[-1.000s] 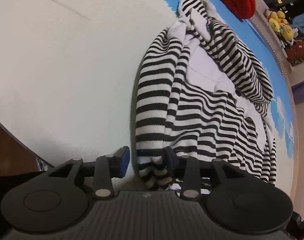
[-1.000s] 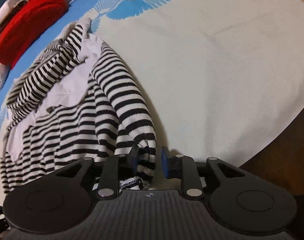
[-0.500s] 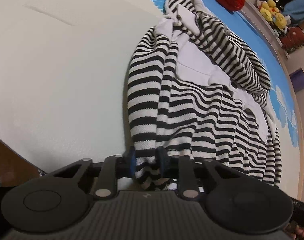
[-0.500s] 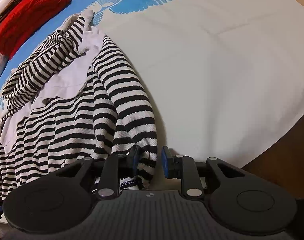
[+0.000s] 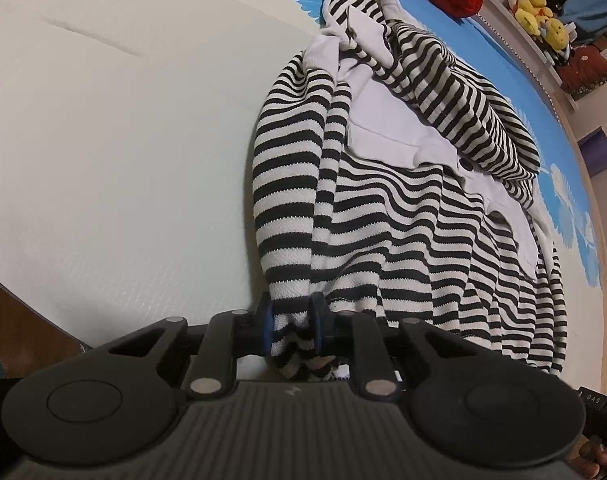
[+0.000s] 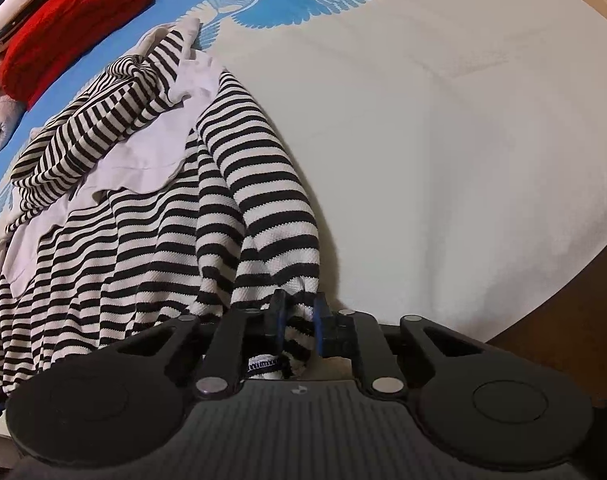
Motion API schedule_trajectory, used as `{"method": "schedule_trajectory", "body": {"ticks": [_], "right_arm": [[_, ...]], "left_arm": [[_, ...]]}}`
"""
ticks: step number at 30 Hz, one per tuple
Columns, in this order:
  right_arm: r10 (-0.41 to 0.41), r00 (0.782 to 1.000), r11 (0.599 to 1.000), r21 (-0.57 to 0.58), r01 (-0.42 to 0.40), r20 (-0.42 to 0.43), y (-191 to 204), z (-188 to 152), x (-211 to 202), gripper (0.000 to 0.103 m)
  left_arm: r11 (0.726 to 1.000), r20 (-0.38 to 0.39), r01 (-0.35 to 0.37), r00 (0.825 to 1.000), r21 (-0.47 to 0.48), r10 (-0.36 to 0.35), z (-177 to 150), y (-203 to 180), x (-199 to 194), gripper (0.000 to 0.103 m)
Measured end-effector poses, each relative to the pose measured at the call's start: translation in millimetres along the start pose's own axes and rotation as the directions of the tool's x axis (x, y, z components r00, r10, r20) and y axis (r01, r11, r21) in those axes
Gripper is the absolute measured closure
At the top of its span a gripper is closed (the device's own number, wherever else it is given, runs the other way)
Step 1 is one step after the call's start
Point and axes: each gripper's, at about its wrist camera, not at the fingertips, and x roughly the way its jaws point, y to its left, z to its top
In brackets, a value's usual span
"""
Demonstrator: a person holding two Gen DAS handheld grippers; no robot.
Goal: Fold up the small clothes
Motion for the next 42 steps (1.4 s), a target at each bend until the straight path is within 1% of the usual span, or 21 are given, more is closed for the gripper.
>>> {"method": "schedule_trajectory", "body": {"ticks": [3, 6, 17, 20, 22, 24, 25, 27, 30, 32, 36, 38, 39, 40, 41, 42], "right_arm": [[0.004, 1.000, 1.000, -0.004, -0.004, 0.005, 0.3, -0.4, -1.3, 0.095], [0.017, 1.000, 1.000, -0.010, -0.017, 0.023, 1.1, 0.1, -5.0, 0.096], [0.046, 0.997, 0.999, -0.004, -0.046, 0.058, 0.3, 0.1, -12.9, 0.097], [0.056, 0.996, 0.998, -0.010, -0.056, 0.070, 1.0, 0.4, -16.4, 0.097], [0.081, 0.992, 0.997, -0.013, -0.081, 0.097, 0.6, 1.7, -25.4, 0.098], [0.130, 0.983, 0.991, -0.015, -0.129, 0.128, -1.0, 6.5, -41.0, 0.098], [0.152, 0.978, 0.988, -0.016, -0.152, 0.143, -1.2, 9.5, -50.6, 0.098], [0.210, 0.958, 0.977, -0.007, -0.213, 0.194, -3.8, 16.6, -76.5, 0.099], [0.273, 0.922, 0.959, -0.001, -0.284, 0.273, -9.8, 21.0, -119.6, 0.099], [0.317, 0.891, 0.945, -0.024, -0.327, 0.324, -14.4, 19.0, -152.0, 0.099], [0.396, 0.829, 0.913, -0.072, -0.402, 0.396, -30.5, 1.6, -222.2, 0.100], [0.421, 0.804, 0.898, -0.067, -0.435, 0.420, -42.3, -11.9, -255.1, 0.100], [0.432, 0.790, 0.889, -0.061, -0.453, 0.435, -48.6, -19.3, -269.9, 0.100], [0.437, 0.778, 0.883, -0.049, -0.467, 0.451, -54.2, -26.3, -282.0, 0.100], [0.436, 0.772, 0.878, -0.030, -0.478, 0.462, -59.1, -30.1, -288.5, 0.100], [0.433, 0.771, 0.874, -0.011, -0.485, 0.467, -61.8, -30.7, -289.7, 0.100]], "left_arm": [[0.999, 0.013, 0.002, 1.000, 0.033, -0.002, -1.0, -3.5, -2.3, 0.095], [0.998, 0.029, -0.006, 1.000, 0.069, 0.004, -2.9, -8.0, -5.7, 0.096], [0.993, 0.071, -0.014, 0.997, 0.116, 0.005, -5.6, -12.8, -14.4, 0.098], [0.988, 0.085, -0.014, 0.996, 0.152, 0.001, -5.9, -17.7, -20.9, 0.099], [0.978, 0.104, -0.007, 0.995, 0.207, -0.014, -3.2, -25.5, -33.3, 0.099], [0.974, 0.139, 0.035, 0.988, 0.225, -0.067, 2.9, -30.9, -54.0, 0.100], [0.970, 0.167, 0.055, 0.981, 0.238, -0.097, 6.2, -34.3, -68.1, 0.100], [0.959, 0.203, 0.082, 0.969, 0.270, -0.140, 9.1, -40.2, -92.4, 0.100], [0.943, 0.225, 0.144, 0.950, 0.301, -0.217, 7.1, -41.8, -131.8, 0.100], [0.932, 0.234, 0.198, 0.933, 0.304, -0.274, 0.8, -37.8, -159.9, 0.100], [0.900, 0.247, 0.324, 0.883, 0.290, -0.398, -19.9, -22.1, -225.9, 0.100], [0.883, 0.263, 0.371, 0.856, 0.288, -0.445, -29.9, -14.9, -252.6, 0.100], [0.876, 0.268, 0.388, 0.845, 0.288, -0.462, -32.7, -12.4, -260.1, 0.100], [0.874, 0.269, 0.396, 0.842, 0.280, -0.468, -33.5, -12.5, -263.1, 0.100], [0.876, 0.265, 0.400, 0.844, 0.268, -0.466, -32.4, -12.3, -261.7, 0.100], [0.879, 0.255, 0.398, 0.850, 0.260, -0.461, -29.5, -13.0, -256.1, 0.100]]}}
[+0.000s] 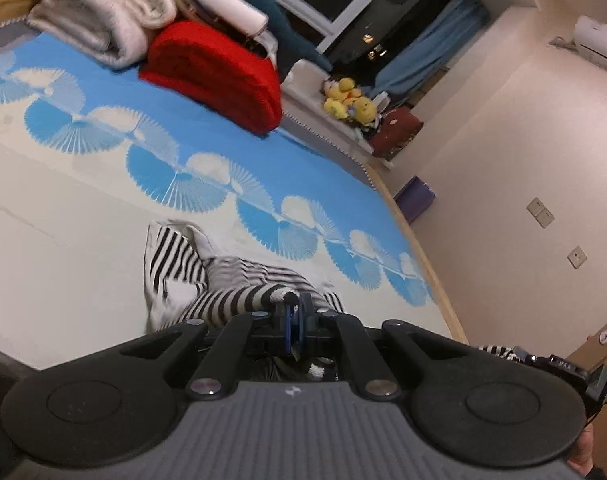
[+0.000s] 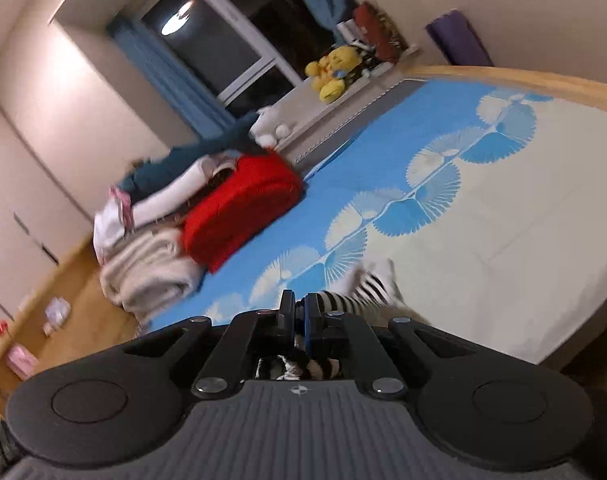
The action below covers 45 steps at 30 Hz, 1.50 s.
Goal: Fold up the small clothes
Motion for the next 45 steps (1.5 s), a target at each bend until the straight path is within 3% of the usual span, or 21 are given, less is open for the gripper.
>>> {"method": "schedule_trajectory", "body": {"ticks": [5, 11, 13, 15, 16, 18, 20, 21, 22, 24, 26, 30, 34, 36, 38, 39, 40, 42, 43, 45], "right_arm": [[-0.084, 0.995, 0.996, 0.034, 0.086, -0.061, -11.0, 2.1, 48.9, 0.100], [-0.205, 0.956, 0.973, 0.062, 0.222, -0.210, -27.6, 30.4, 189.7, 0.100], [-0.233, 0.943, 0.966, 0.058, 0.253, -0.237, -31.3, 42.4, 250.2, 0.099], [-0.242, 0.939, 0.964, 0.050, 0.261, -0.243, -37.4, 52.6, 304.9, 0.098], [-0.260, 0.936, 0.960, 0.042, 0.277, -0.237, -43.1, 56.3, 328.0, 0.097], [-0.319, 0.922, 0.943, 0.020, 0.331, -0.218, -54.6, 59.4, 354.4, 0.090], [-0.306, 0.931, 0.950, -0.006, 0.311, -0.198, -65.0, 48.5, 361.7, 0.075], [-0.291, 0.931, 0.956, -0.029, 0.292, -0.219, -69.6, 41.4, 364.1, 0.075], [-0.308, 0.909, 0.951, -0.061, 0.304, -0.280, -72.1, 37.5, 371.7, 0.075], [-0.278, 0.918, 0.958, -0.152, 0.243, -0.284, -66.4, 30.5, 378.8, 0.071], [-0.303, 0.910, 0.929, -0.300, 0.216, -0.283, -61.9, 20.7, 387.2, 0.064], [-0.331, 0.861, 0.901, -0.401, 0.166, -0.386, -75.0, 3.2, 405.2, 0.061], [-0.359, 0.837, 0.856, -0.504, 0.118, -0.413, -71.6, -13.2, 417.0, 0.061], [-0.399, 0.824, 0.816, -0.565, 0.119, -0.403, -67.8, -21.7, 419.3, 0.062], [-0.419, 0.816, 0.784, -0.613, 0.104, -0.398, -63.4, -28.1, 423.0, 0.080], [-0.410, 0.819, 0.782, -0.616, 0.090, -0.402, -60.2, -28.5, 420.4, 0.100], [-0.408, 0.826, 0.775, -0.626, 0.089, -0.387, -58.3, -26.6, 419.0, 0.101], [-0.393, 0.877, 0.763, -0.631, 0.142, -0.278, -48.6, -10.9, 407.3, 0.101], [-0.352, 0.907, 0.800, -0.578, 0.164, -0.231, -45.3, 3.3, 398.5, 0.101], [-0.246, 0.962, 0.878, -0.448, 0.170, -0.116, -41.3, 30.4, 379.2, 0.101]], "left_arm": [[0.994, -0.094, -0.107, 0.990, -0.039, 0.102, 18.0, 23.7, 63.4, 0.100], [0.971, -0.203, -0.197, 0.965, -0.132, 0.168, 83.4, 76.5, 187.6, 0.099], [0.950, -0.234, -0.248, 0.951, -0.189, 0.201, 104.0, 104.1, 235.0, 0.099], [0.921, -0.255, -0.267, 0.947, -0.283, 0.196, 113.8, 133.8, 264.9, 0.091], [0.918, -0.267, -0.235, 0.952, -0.319, 0.151, 114.6, 145.4, 273.4, 0.076], [0.908, -0.277, -0.201, 0.956, -0.369, 0.099, 112.0, 158.6, 275.0, 0.067], [0.926, -0.243, -0.178, 0.965, -0.333, 0.098, 118.3, 155.3, 264.2, 0.063], [0.942, -0.216, -0.145, 0.973, -0.303, 0.080, 122.0, 150.5, 258.3, 0.051], [0.955, -0.191, -0.120, 0.979, -0.272, 0.068, 126.8, 148.4, 254.0, 0.042], [0.968, -0.170, -0.132, 0.981, -0.212, 0.096, 130.9, 147.9, 253.3, 0.040], [0.973, -0.202, -0.195, 0.965, -0.122, 0.168, 126.3, 146.8, 260.1, 0.040], [0.962, -0.306, -0.259, 0.912, 0.084, 0.272, 105.5, 139.3, 286.7, 0.040], [0.912, -0.311, -0.310, 0.869, 0.267, 0.386, 85.3, 133.5, 312.9, 0.036], [0.906, -0.308, -0.313, 0.865, 0.287, 0.396, 79.7, 134.6, 321.0, 0.038], [0.906, -0.321, -0.298, 0.863, 0.301, 0.390, 75.3, 133.6, 326.7, 0.054], [0.900, -0.320, -0.292, 0.862, 0.324, 0.394, 76.1, 130.2, 330.7, 0.093], [0.895, -0.297, -0.282, 0.872, 0.346, 0.390, 79.2, 125.5, 331.1, 0.101], [0.893, -0.172, -0.283, 0.918, 0.349, 0.358, 90.7, 114.8, 313.2, 0.101], [0.903, -0.104, -0.284, 0.938, 0.323, 0.332, 98.5, 111.4, 302.4, 0.101], [0.915, -0.009, -0.300, 0.949, 0.268, 0.314, 107.2, 108.3, 291.5, 0.101]]}}
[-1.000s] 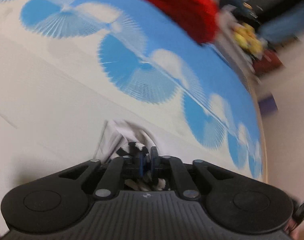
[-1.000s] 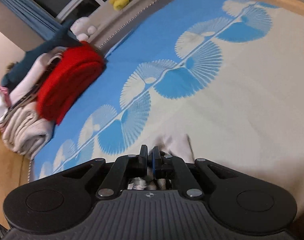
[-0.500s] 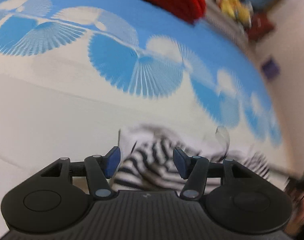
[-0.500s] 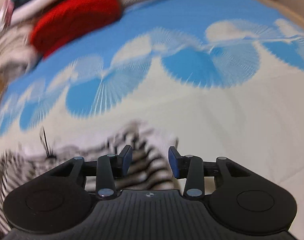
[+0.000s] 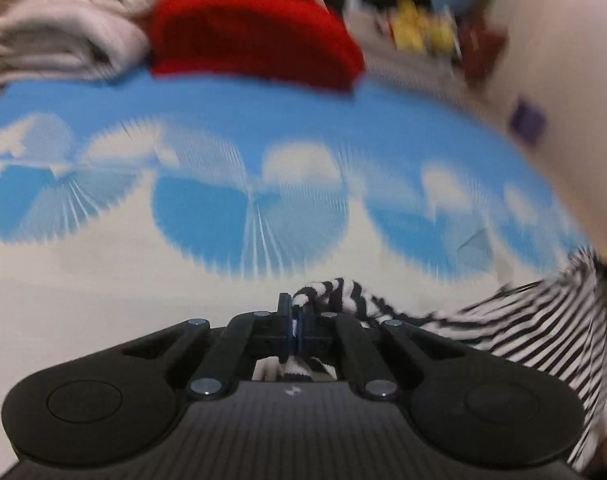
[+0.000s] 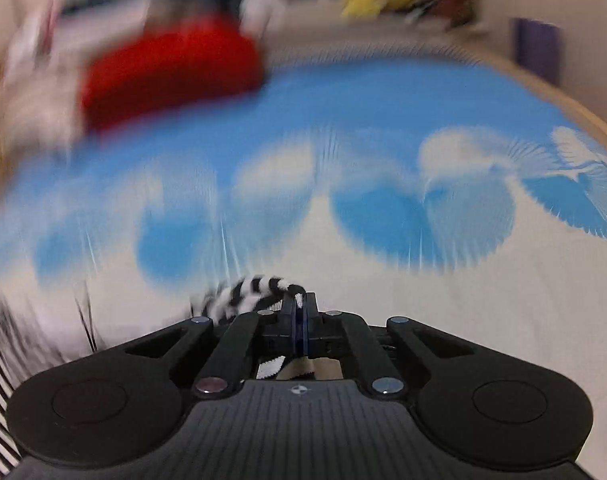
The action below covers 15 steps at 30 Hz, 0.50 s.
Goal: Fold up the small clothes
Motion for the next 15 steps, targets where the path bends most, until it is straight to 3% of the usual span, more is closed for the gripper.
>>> {"method": "schedule_trajectory", "body": {"ticks": [2, 5, 9, 12, 13, 15], "right_arm": [[-0.042, 0.997, 0.999, 0.015, 0.041, 0.064, 0.4, 7.1, -0.7, 0.101], [-0.102, 0.994, 0.995, 0.001, 0.102, 0.043, 5.7, 7.8, 24.2, 0.101], [-0.160, 0.986, 0.986, -0.051, 0.157, -0.048, 13.5, -1.7, 69.9, 0.101], [-0.222, 0.954, 0.974, -0.083, 0.210, -0.199, 13.9, -16.6, 108.6, 0.098], [-0.226, 0.939, 0.974, -0.082, 0.211, -0.259, 12.7, -22.8, 118.3, 0.093], [-0.229, 0.933, 0.973, -0.079, 0.215, -0.279, 13.1, -25.9, 116.1, 0.084]], "left_arm": [[1.000, -0.003, -0.020, 1.000, -0.019, 0.020, 1.8, -0.3, 8.4, 0.101], [0.996, -0.102, -0.085, 0.991, -0.004, 0.084, -1.0, -2.1, 37.5, 0.101], [0.990, -0.199, -0.099, 0.977, -0.104, 0.076, -2.3, 10.6, 67.2, 0.097], [0.987, -0.324, -0.086, 0.945, -0.134, 0.038, -12.1, 17.2, 85.2, 0.085], [0.986, -0.331, -0.101, 0.942, -0.131, 0.052, -12.0, 18.0, 83.5, 0.080], [0.985, -0.298, -0.097, 0.953, -0.143, 0.051, -6.2, 21.8, 69.3, 0.069]]}}
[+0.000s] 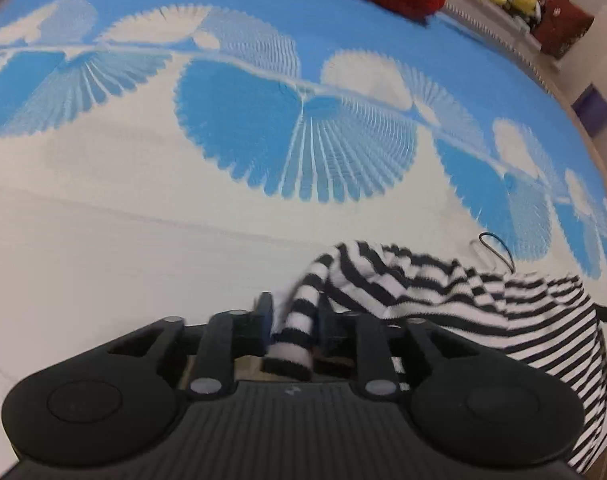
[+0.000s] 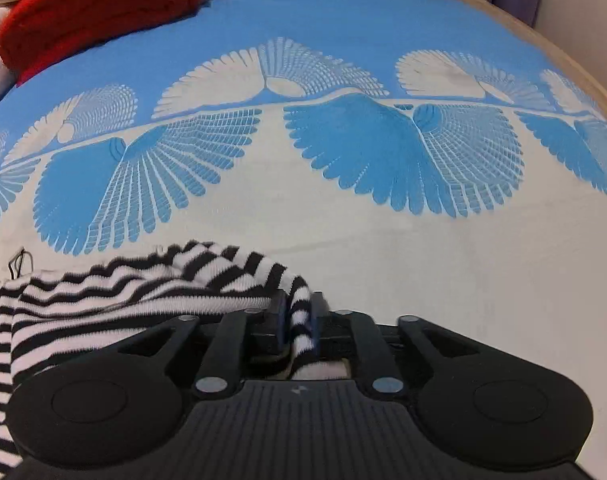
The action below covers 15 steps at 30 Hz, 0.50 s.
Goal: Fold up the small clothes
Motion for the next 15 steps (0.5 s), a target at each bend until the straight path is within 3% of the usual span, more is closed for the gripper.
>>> {"method": "schedule_trajectory", "body": {"ticks": [3, 4, 8, 11, 15], "right_arm": [[0.048, 0.998, 0.998, 0.035, -0.049, 0.039, -10.1, 3.2, -28.4, 0.064], [0.075, 0.996, 0.995, 0.060, -0.078, 0.056, -16.6, 2.6, -40.8, 0.057], [0.144, 0.988, 0.977, 0.148, -0.151, 0.056, -48.2, -14.6, -80.4, 0.056], [0.195, 0.980, 0.970, 0.155, -0.189, -0.026, -64.2, -42.9, -95.2, 0.056], [0.215, 0.972, 0.970, 0.135, -0.202, -0.093, -78.8, -79.1, -114.8, 0.053]], "left_arm": [[0.996, 0.040, 0.074, 0.997, -0.055, -0.071, -2.7, 13.6, -27.3, 0.049], [0.993, 0.032, 0.093, 0.995, -0.073, -0.090, -4.8, 18.2, -33.6, 0.049], [0.987, 0.004, 0.128, 0.992, -0.100, -0.128, -24.9, 31.6, -59.3, 0.049], [0.982, -0.040, 0.146, 0.988, -0.117, -0.152, -46.4, 36.4, -80.0, 0.049], [0.986, -0.093, 0.157, 0.982, -0.049, -0.161, -85.6, 40.1, -104.7, 0.049]]}}
